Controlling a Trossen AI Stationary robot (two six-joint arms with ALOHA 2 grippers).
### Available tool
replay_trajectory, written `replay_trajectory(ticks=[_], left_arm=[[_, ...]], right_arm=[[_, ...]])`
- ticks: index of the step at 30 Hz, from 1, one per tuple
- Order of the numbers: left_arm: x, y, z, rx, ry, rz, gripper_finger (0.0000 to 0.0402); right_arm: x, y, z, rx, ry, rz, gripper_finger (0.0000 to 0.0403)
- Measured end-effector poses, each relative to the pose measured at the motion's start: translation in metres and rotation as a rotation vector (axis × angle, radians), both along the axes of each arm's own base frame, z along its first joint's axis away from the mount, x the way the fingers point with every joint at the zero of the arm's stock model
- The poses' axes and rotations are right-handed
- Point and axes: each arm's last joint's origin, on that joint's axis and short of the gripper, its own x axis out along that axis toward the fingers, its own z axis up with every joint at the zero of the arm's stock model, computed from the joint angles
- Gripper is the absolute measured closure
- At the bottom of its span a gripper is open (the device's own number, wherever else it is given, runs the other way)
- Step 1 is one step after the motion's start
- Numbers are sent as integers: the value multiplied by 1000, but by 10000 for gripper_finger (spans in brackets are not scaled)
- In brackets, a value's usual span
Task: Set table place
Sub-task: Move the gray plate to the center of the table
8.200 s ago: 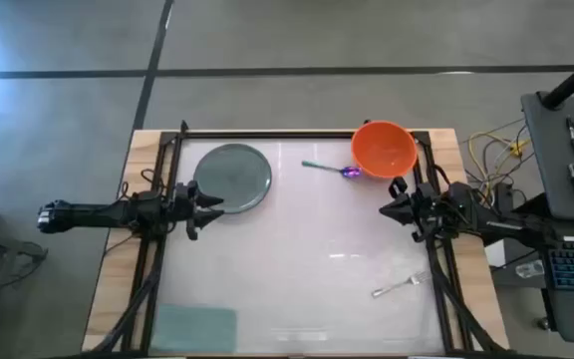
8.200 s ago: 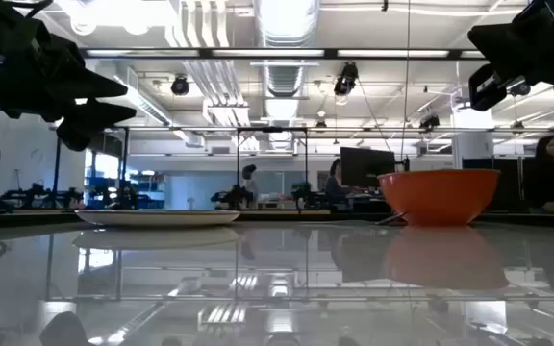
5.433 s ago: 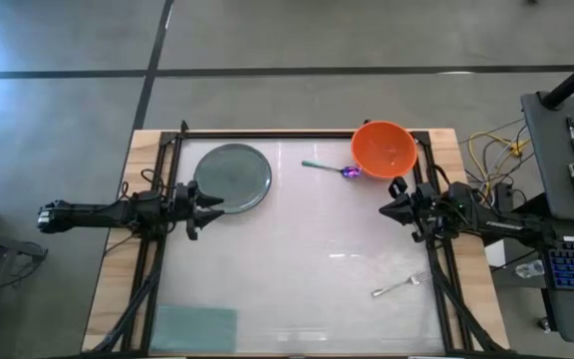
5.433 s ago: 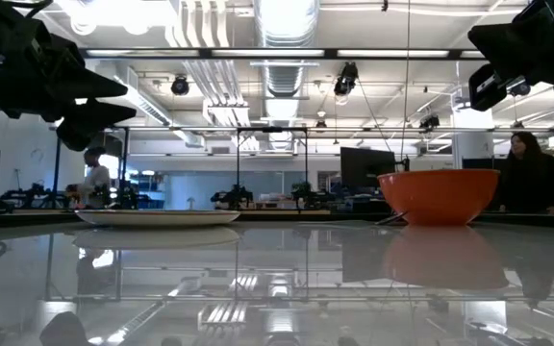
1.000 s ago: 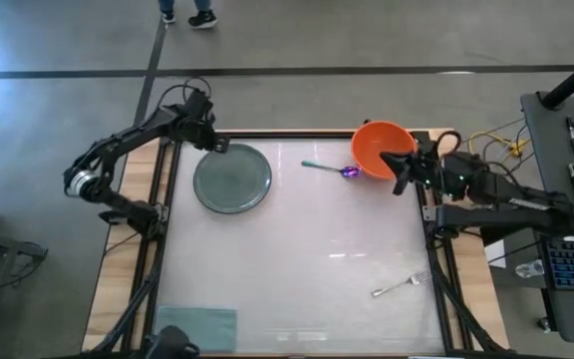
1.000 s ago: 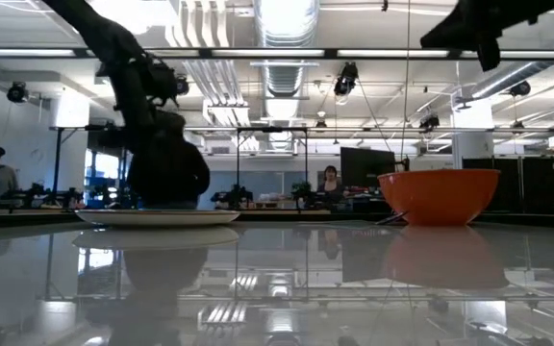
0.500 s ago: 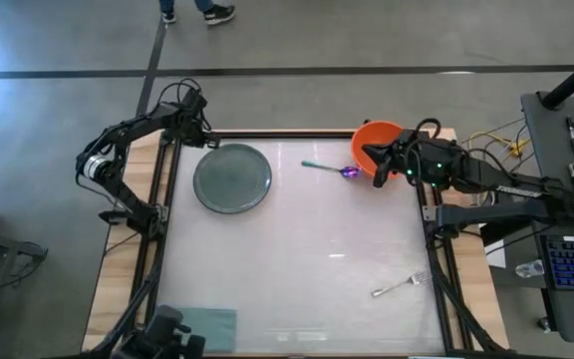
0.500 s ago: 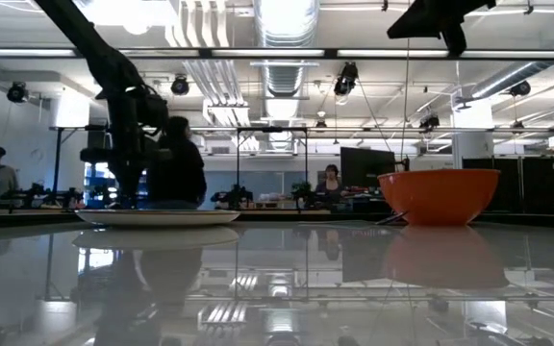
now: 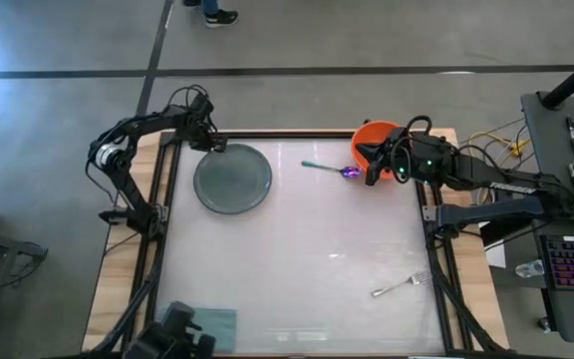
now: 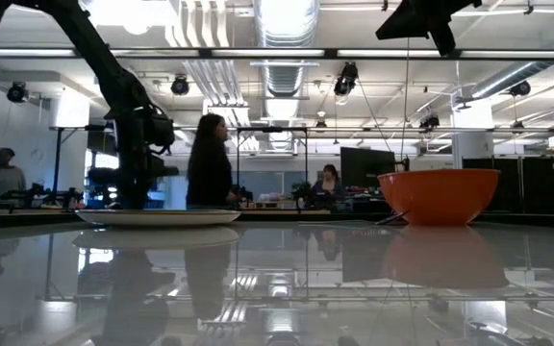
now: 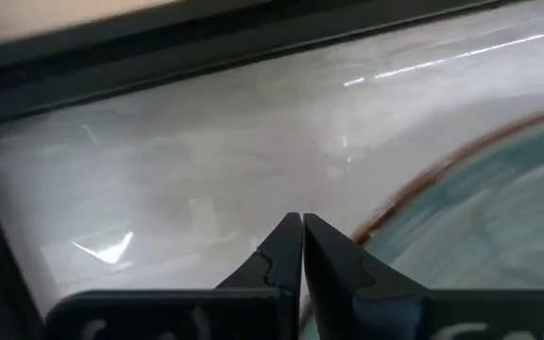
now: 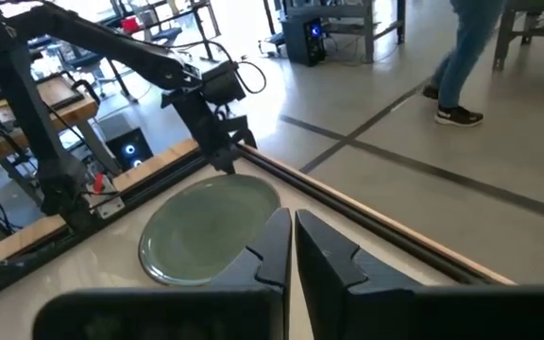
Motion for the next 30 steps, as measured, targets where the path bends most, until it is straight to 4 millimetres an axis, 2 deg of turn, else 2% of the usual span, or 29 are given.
replay_trajectory(ticks=[6, 11, 23, 30], left_arm=[[18, -13, -4, -31, -16, -79, 401], [45, -32, 3, 0, -24, -178, 401], [107, -105, -4, -80, -49, -322, 401], [134, -146, -2, -124, -85, -393, 401]], right_arm=[[-1, 0, 0, 27, -18, -8, 390], [0, 0, -1, 28, -15, -8, 390], [-1, 1, -4, 36, 18, -1, 390], [-2, 1, -7, 45, 57, 3, 390]])
